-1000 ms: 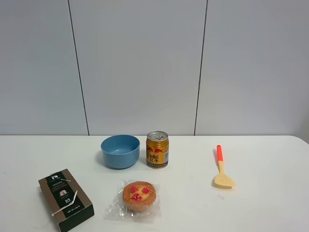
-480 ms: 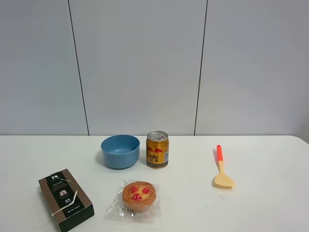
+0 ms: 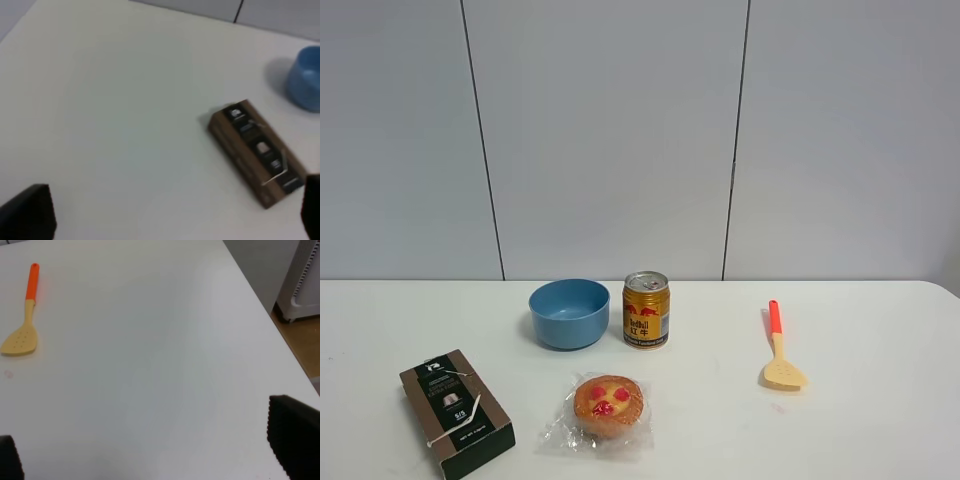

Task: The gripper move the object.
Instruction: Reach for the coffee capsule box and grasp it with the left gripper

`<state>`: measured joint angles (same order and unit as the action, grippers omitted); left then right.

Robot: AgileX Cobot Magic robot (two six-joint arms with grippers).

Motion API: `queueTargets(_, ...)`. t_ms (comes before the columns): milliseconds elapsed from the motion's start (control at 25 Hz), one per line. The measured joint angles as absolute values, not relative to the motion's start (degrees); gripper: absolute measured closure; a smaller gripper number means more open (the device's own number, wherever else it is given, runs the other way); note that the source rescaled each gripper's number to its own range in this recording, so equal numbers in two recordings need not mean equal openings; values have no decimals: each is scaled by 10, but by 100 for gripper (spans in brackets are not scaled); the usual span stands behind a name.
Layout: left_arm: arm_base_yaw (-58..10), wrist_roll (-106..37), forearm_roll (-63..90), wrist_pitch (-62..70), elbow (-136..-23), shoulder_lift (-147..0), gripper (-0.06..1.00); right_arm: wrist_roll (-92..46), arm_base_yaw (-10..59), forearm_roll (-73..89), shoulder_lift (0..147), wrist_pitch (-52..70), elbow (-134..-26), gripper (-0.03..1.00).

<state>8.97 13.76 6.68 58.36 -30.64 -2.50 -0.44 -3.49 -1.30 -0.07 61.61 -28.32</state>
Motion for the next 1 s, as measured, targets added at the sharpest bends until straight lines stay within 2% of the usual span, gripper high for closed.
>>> queueTargets(280, 90, 192, 82, 559, -374, -222, -5, -4, -35, -13, -1, 616, -283, -3)
queueTargets(640, 73, 176, 88, 399, -392, -457, -5, -4, -35, -13, -1, 616, -283, -3)
queueTargets(840, -29, 183, 110, 329, -392, -562, -5, -4, -35, -13, -1, 616, -283, -3)
queueTargets(1000, -108, 242, 120, 253, -392, -644, -5, -4, -35, -13, -1, 616, -283, -3)
